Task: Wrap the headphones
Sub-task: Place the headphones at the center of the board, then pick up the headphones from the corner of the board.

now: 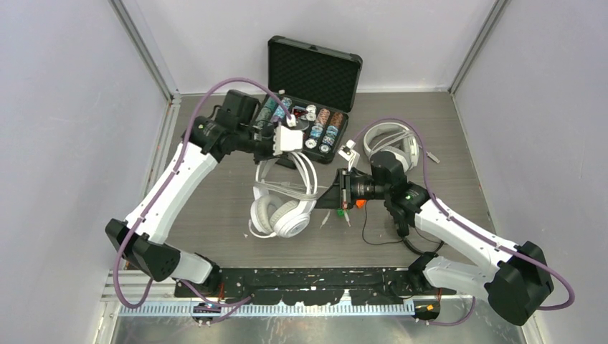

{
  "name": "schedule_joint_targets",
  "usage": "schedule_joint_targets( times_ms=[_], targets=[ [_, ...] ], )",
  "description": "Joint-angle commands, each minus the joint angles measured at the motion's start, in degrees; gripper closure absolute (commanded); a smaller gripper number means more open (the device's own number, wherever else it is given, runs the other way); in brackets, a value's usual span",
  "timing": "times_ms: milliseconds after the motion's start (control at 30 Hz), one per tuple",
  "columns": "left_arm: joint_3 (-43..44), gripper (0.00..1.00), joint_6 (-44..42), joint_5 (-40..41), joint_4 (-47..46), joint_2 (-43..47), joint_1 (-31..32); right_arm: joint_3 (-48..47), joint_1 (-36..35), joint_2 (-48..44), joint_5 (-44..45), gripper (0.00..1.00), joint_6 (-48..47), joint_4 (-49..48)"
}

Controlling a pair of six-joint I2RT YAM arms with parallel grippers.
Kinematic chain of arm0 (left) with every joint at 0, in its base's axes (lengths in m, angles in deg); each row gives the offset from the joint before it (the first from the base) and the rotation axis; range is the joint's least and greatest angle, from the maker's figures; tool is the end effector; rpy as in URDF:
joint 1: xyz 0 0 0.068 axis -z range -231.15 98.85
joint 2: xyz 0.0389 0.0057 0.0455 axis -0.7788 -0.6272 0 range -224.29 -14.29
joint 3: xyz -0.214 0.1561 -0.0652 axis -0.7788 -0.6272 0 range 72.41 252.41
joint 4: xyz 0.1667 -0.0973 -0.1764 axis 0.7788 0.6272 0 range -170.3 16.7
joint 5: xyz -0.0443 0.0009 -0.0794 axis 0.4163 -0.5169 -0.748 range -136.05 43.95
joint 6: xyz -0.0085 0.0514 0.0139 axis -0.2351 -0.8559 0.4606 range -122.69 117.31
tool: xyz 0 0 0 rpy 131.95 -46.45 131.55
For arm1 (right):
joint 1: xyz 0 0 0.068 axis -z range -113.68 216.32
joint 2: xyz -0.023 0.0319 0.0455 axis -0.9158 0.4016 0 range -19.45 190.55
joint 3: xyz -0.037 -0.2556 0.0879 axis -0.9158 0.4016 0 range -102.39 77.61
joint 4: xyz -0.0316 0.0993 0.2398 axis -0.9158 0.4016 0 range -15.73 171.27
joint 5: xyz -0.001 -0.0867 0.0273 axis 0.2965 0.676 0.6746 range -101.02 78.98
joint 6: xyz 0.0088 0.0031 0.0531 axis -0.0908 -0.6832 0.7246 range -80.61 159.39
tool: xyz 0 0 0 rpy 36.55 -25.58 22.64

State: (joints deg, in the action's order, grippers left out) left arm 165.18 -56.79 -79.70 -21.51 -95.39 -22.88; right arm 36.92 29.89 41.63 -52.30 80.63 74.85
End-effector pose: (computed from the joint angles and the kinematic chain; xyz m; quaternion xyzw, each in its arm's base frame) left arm 0.2350 -0.1488 0.4066 0.6663 0.6008 -0.1844 0.4013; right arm 0.1767 0.1596 0.2794 -0.1672 0.7788 0.5587 0.2309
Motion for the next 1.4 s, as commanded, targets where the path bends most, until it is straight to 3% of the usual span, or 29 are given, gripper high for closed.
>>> schedule_joint_targets(
  times_ms=[0,300,700,933,1367],
  targets=[
    [0.09,1.00,-12.48,21.46,6.06,-1.34,1.07,-0.56,1.20,-3.15,-0.09,1.00,4.70,1.82],
    [-0.81,1.00,-6.69,37.61,9.98,-9.21,1.74,1.48,-2.81,5.18,8.20,0.99,5.43,-2.53],
    [-17.17,1.00,-7.71,36.19,1.41,-5.90,-9.41,-2.40,-6.92,24.94,14.26,0.95,8.25,-15.13],
    [-25.35,1.00,-10.39,39.22,-7.41,-7.51,-11.17,-7.88,-9.43,39.29,12.61,0.92,9.67,-19.42],
    [-29.78,0.99,-12.64,40.34,-14.77,-8.24,-11.74,-9.41,-10.81,43.49,17.81,0.83,4.54,-14.28]
  ],
)
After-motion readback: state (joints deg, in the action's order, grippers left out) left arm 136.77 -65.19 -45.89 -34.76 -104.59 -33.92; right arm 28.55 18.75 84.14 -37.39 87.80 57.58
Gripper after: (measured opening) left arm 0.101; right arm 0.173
